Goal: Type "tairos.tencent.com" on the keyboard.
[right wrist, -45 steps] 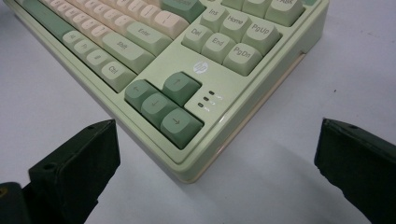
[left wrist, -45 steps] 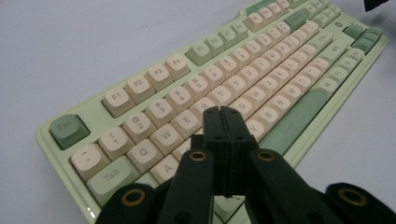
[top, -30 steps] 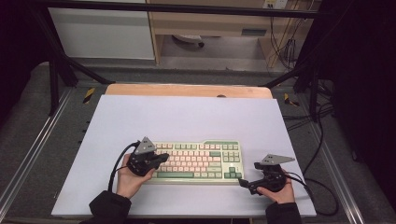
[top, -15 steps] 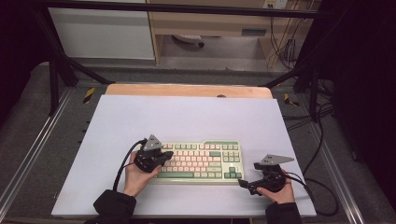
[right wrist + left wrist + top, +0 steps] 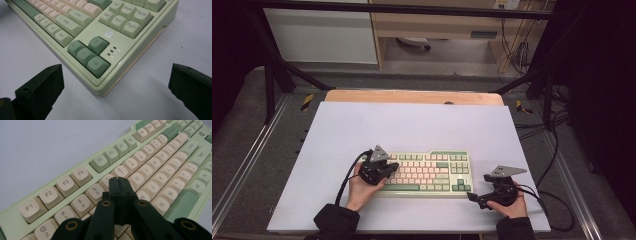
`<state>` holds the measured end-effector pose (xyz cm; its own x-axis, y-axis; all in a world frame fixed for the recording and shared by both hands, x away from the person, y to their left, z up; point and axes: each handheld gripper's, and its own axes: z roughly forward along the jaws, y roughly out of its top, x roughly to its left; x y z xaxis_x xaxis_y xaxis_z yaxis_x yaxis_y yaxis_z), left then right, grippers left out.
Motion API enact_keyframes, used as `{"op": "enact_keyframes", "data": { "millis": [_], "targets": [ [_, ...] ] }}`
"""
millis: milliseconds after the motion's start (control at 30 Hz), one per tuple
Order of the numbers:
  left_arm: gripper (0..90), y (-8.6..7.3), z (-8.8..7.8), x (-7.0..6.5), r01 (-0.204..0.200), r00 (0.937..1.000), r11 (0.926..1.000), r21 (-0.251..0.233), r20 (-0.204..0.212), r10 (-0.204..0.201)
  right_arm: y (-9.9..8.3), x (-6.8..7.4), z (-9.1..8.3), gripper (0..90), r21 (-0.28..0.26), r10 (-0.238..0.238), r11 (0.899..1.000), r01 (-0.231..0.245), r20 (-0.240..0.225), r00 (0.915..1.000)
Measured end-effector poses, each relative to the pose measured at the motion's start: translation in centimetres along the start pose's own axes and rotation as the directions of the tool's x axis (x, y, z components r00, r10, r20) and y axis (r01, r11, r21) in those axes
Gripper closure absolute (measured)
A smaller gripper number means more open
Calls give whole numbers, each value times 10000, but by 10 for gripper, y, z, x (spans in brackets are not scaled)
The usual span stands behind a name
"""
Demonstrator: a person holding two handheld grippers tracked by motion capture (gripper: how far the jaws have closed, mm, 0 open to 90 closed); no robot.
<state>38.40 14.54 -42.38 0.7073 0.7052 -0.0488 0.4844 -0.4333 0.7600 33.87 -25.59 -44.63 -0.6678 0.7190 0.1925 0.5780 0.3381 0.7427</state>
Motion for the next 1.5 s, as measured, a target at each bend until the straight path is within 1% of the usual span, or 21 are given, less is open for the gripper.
{"op": "enact_keyframes", "data": {
  "millis": [200, 267, 300, 633, 667, 1000, 1300, 1500],
  "targets": [
    [900, -3, 3, -1, -8, 10000, 10000, 48, 7, 8, 0, 0, 0, 6, 45, 14, 10000, -14, -19, 10000],
    [900, -4, 5, -1, -32, 10000, 9999, 140, -12, 32, 0, 0, 0, 6, 37, -8, 10000, 8, -15, 10000],
    [900, -5, 5, -1, -30, 10000, 10000, 60, 22, 29, 0, 0, 0, 6, 14, -10, 10000, 10, -2, 10000],
    [900, -5, 3, -1, -44, 10000, 10000, 49, 68, 44, 0, 0, 0, 6, 57, 3, 10000, -3, -24, 10000],
    [900, -4, 1, -2, -34, 9999, 10000, -62, 138, 35, 0, 0, 0, 6, 53, -20, 10000, 20, -20, 10000],
    [900, -3, -10, -2, -103, 9998, 9998, -153, 194, 106, 0, 0, 0, 6, 48, 3, 10000, -3, -41, 10000],
    [900, -5, -20, -2, -210, 9996, 9995, -230, 160, 214, 0, 0, 0, 5, 65, -27, 10000, 28, -36, 10000],
    [900, -9, -28, 0, -195, 9997, 9994, -276, 114, 198, 0, 0, -1, 5, 45, 6, 10000, -6, -37, 10000]
  ]
}}
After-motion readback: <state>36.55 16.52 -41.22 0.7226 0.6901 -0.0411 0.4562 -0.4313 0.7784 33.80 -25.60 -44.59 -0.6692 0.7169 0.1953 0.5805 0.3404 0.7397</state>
